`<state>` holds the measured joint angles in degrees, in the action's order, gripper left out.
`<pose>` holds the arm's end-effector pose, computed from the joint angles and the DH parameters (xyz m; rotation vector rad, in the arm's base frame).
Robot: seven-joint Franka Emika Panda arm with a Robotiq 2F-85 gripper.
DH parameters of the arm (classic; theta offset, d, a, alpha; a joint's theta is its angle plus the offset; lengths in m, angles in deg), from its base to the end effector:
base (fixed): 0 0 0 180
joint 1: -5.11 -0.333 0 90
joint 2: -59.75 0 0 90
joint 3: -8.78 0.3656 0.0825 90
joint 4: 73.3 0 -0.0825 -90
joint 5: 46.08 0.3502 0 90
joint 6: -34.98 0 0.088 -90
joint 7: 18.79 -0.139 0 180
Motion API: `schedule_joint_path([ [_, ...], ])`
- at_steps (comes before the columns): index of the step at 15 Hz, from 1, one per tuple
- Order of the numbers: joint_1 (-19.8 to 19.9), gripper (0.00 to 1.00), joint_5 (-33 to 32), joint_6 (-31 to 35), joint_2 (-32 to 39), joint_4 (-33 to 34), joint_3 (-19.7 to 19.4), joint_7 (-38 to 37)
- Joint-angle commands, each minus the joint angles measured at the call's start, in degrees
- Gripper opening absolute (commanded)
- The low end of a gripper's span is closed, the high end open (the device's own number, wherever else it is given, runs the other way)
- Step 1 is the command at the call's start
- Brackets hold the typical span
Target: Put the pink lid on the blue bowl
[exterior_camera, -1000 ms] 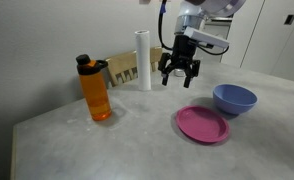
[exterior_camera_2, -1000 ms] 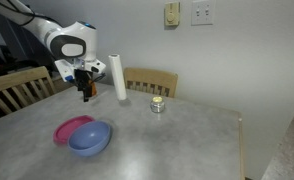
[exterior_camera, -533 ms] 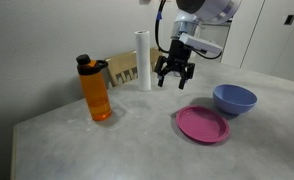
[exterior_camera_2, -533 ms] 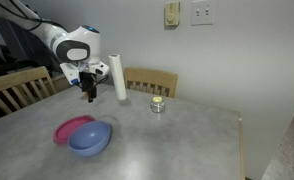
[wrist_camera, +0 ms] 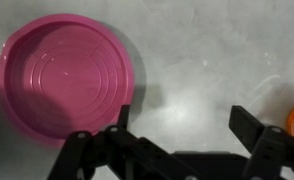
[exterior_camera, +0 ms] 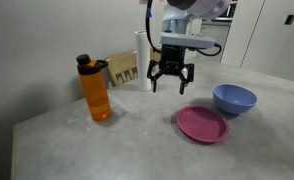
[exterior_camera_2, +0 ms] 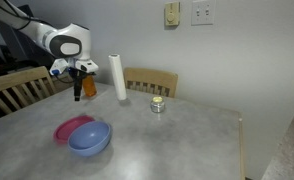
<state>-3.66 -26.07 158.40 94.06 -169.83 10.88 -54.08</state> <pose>0.6495 0.1451 0.2765 -2.7481 0.9170 0.3447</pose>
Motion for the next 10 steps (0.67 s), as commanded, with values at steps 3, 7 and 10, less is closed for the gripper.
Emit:
schedule_joint_path([
  [3, -4.39, 1.00, -6.04, -1.07, 2.13, 3.39, -4.06, -21.52],
  [7, -3.77, 1.00, -7.46, -5.38, 4.79, 5.67, -3.52, -29.93],
  [10, -2.62, 1.00, -7.12, -9.44, 7.02, 6.86, -2.11, -29.16],
])
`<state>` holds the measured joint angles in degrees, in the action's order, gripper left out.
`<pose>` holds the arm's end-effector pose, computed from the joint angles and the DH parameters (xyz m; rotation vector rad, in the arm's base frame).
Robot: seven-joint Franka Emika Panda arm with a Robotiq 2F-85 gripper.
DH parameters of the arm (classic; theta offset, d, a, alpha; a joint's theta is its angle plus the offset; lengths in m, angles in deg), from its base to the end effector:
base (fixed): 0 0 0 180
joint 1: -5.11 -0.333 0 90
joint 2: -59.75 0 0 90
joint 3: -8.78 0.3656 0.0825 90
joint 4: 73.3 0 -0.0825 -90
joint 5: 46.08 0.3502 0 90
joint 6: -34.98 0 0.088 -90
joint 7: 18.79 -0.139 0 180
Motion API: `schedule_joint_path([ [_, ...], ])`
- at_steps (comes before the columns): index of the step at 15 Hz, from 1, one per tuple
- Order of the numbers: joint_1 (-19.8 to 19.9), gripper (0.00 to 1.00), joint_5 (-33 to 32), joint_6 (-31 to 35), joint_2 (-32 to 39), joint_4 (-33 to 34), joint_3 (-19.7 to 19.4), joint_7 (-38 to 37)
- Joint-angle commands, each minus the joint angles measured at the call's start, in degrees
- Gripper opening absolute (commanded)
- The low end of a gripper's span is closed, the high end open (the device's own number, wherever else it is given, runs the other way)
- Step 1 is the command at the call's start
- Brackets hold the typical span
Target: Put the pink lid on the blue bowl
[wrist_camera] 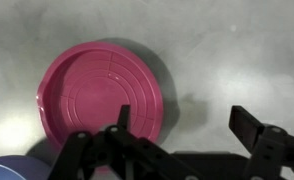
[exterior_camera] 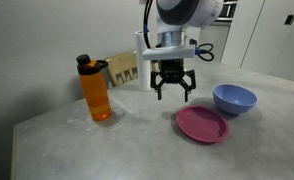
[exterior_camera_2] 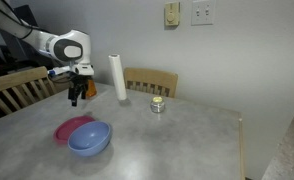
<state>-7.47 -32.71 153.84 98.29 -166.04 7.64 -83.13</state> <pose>0.6501 0.1521 0.2453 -2.6803 1.5623 0.4361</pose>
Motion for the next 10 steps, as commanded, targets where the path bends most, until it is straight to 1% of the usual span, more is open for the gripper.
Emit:
schedule_joint_path([
  [1, 1.37, 1.00, -0.62, -7.03, 3.42, 3.47, 1.27, 0.45],
  [3, 1.51, 1.00, -1.73, -12.03, 4.67, 4.06, 0.93, 1.33],
  [5, 1.25, 1.00, -3.32, -14.87, 5.68, 4.50, 0.01, 0.94],
  [8, 0.19, 1.00, -7.61, -14.14, 8.53, 7.85, -1.55, -0.27],
  [10, 0.15, 1.00, -9.63, -14.24, 10.69, 11.02, -1.75, -0.03],
])
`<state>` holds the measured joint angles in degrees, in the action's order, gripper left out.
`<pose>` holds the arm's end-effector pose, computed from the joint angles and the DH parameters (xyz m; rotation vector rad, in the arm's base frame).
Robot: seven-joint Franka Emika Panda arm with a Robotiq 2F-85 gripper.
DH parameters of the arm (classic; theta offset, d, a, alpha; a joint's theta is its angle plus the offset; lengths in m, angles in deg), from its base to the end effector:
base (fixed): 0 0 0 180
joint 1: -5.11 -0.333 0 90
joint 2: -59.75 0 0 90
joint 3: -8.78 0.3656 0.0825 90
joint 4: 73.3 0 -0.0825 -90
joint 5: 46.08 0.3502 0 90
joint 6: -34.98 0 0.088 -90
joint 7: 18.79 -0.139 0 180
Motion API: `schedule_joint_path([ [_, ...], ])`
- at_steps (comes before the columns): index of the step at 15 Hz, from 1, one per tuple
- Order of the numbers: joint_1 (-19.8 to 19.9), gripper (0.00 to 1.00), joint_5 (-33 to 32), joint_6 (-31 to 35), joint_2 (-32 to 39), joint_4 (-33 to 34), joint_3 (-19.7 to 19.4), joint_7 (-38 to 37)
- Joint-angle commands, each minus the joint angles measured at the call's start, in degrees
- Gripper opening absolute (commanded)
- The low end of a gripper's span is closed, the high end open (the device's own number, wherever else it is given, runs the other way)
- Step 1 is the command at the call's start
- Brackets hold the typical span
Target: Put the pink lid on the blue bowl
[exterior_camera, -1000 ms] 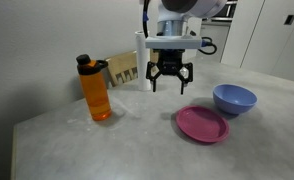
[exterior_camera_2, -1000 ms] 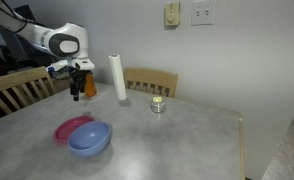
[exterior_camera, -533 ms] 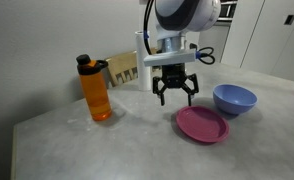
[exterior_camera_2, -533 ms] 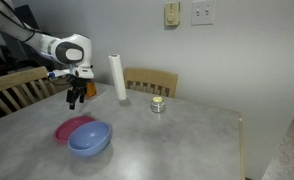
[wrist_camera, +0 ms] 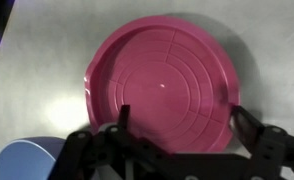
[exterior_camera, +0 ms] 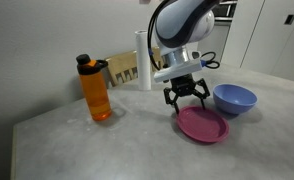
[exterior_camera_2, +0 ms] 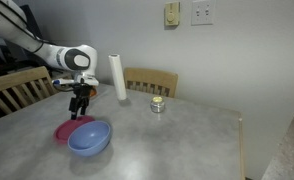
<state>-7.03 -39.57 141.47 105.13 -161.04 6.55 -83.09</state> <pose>0.6346 0.1269 0.1887 2.5058 -1.3726 -0.5988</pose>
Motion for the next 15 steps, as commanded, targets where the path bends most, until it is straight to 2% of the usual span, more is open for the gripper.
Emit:
schedule_joint_path([
  [1, -0.23, 1.00, -3.51, -2.42, 5.01, 7.69, -0.68, 0.09],
  [5, -0.02, 1.00, -4.76, -3.83, 8.30, 12.73, -0.47, 0.48],
  [10, 0.34, 1.00, -2.85, -17.39, 9.53, 15.44, -0.28, -2.72],
  [15, 0.46, 1.00, -2.47, -21.70, 9.31, 16.04, -0.31, -7.12],
])
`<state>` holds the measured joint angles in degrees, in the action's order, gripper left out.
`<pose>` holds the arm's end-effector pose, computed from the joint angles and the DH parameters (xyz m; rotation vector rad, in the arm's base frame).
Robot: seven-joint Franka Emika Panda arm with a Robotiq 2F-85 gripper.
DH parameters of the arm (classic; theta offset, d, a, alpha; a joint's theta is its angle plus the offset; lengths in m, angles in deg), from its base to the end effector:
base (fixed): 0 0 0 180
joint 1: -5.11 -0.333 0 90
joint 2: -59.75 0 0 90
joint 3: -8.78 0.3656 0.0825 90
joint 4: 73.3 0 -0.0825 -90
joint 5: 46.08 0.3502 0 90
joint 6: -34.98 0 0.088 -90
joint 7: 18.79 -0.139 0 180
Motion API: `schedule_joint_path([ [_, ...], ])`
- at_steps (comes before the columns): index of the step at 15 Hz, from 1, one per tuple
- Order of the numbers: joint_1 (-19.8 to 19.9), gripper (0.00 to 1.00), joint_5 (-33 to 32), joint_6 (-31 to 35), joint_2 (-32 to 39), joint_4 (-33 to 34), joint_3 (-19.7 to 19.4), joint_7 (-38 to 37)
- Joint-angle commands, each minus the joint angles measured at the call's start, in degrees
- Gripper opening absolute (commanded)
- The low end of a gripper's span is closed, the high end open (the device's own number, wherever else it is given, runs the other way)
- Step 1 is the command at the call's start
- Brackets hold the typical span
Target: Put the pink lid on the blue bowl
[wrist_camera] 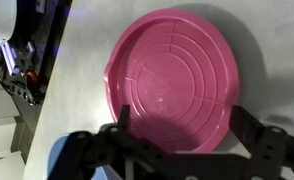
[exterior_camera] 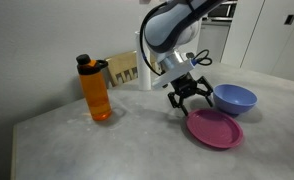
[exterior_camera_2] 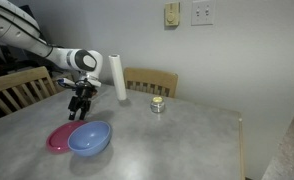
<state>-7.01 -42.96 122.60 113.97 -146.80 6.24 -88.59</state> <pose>0.6388 0.1218 0.1681 2.2469 -1.3215 -0.7414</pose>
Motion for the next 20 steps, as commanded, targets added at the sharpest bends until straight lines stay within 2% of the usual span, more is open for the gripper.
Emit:
schedule_joint_path([
  [1, 0.45, 1.00, 0.78, -3.20, 0.76, 2.38, 0.04, -2.05],
  [9, 1.44, 1.00, 0.96, -0.37, 3.71, 5.58, 0.41, -0.95],
  [13, 2.64, 1.00, 1.49, 4.40, 5.84, 6.28, 0.94, 1.89],
  [17, 3.13, 1.00, 2.60, 5.34, 5.47, 5.87, 1.07, 3.34],
  [20, 3.32, 1.00, 3.77, 3.70, 5.18, 5.93, 1.46, 3.61],
])
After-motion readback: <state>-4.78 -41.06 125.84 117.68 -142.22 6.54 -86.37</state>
